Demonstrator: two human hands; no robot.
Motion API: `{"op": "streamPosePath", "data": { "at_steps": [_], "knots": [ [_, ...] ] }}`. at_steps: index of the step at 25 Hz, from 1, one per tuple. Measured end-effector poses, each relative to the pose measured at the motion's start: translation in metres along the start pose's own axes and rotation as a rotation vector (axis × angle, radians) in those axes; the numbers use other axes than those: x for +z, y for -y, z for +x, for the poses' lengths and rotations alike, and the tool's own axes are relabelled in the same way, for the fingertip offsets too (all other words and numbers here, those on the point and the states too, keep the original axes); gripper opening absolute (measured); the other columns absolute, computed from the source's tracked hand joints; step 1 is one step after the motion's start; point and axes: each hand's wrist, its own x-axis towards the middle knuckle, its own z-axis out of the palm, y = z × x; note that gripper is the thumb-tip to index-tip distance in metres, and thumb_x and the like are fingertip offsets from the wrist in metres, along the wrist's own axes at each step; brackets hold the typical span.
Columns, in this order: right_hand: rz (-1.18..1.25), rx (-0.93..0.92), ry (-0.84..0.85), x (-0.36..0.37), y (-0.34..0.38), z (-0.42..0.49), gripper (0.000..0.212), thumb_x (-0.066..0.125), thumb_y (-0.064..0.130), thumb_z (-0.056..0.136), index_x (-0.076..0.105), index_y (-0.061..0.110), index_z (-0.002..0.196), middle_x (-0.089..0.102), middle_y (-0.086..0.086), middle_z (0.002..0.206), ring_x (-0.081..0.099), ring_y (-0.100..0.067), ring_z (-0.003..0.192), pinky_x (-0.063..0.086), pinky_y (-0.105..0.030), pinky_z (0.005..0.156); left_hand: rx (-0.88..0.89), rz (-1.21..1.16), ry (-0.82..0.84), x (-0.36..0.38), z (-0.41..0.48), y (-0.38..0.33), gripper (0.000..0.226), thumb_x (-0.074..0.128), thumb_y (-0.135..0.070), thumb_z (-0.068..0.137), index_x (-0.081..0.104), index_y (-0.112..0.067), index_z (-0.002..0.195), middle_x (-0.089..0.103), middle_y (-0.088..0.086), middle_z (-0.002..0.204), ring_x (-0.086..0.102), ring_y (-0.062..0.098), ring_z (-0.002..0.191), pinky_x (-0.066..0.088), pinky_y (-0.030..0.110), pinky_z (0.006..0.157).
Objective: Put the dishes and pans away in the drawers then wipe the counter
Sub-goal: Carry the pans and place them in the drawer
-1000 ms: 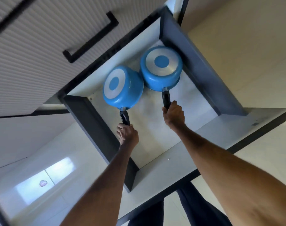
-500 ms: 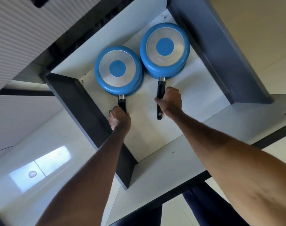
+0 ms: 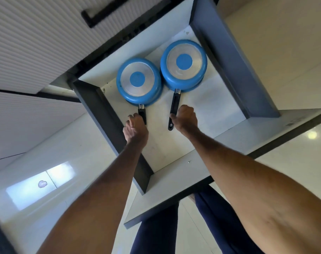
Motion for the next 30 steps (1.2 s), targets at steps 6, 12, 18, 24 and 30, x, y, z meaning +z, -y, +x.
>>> {"op": "streamPosePath", "data": {
  "at_steps": [6,12,18,24,30],
  "knots": [
    [-0.152,-0.151,0.055,-0.132,0.092,-0.125,0.036,0.049,0.027,0.105,0.053,0.004,0.132,0.054,-0.018,0.139,0.054,-0.036,0.129,0.045,-0.039,0.103,0.184,0.002,0.004,-0.170,-0.093,-0.030,0.036,0.048,-0.011,0.099,0.049,-0.008,0.135,0.050,0.014,0.136,0.052,0.033,0.123,0.044,0.043,0.092],
    [-0.162,-0.309,-0.019,-0.314,0.209,-0.286,0.022,0.053,0.015,0.097,0.063,0.002,0.112,0.064,-0.019,0.118,0.063,-0.037,0.112,0.049,-0.041,0.081,0.338,-0.028,-0.109,-0.420,-0.219,-0.052,0.035,0.051,-0.011,0.095,0.053,-0.010,0.130,0.053,0.012,0.129,0.056,0.032,0.120,0.048,0.042,0.093],
    [-0.168,-0.520,-0.167,-0.415,0.268,-0.427,0.003,0.056,0.010,0.095,0.057,0.009,0.097,0.060,-0.012,0.101,0.060,-0.027,0.096,0.038,-0.030,0.074,0.286,-0.185,-0.327,-0.557,-0.336,-0.016,0.025,0.051,0.000,0.092,0.058,-0.009,0.115,0.056,0.009,0.118,0.060,0.027,0.105,0.051,0.035,0.082],
    [-0.188,-0.776,-0.227,-0.440,0.295,-0.506,0.013,0.063,0.011,0.092,0.051,0.014,0.087,0.054,-0.001,0.089,0.053,-0.017,0.083,0.040,-0.027,0.068,0.175,-0.232,-0.478,-0.590,-0.421,0.022,0.021,0.049,0.001,0.091,0.059,-0.009,0.106,0.059,0.008,0.108,0.061,0.023,0.089,0.056,0.034,0.077],
    [-0.207,-0.992,-0.220,-0.433,0.320,-0.547,0.006,0.063,0.010,0.092,0.063,0.008,0.098,0.063,-0.004,0.097,0.060,-0.018,0.089,0.054,-0.030,0.073,0.040,-0.225,-0.577,-0.595,-0.468,0.066,0.017,0.051,0.001,0.091,0.058,-0.007,0.105,0.057,0.009,0.108,0.056,0.020,0.083,0.050,0.032,0.072]
  ]
}}
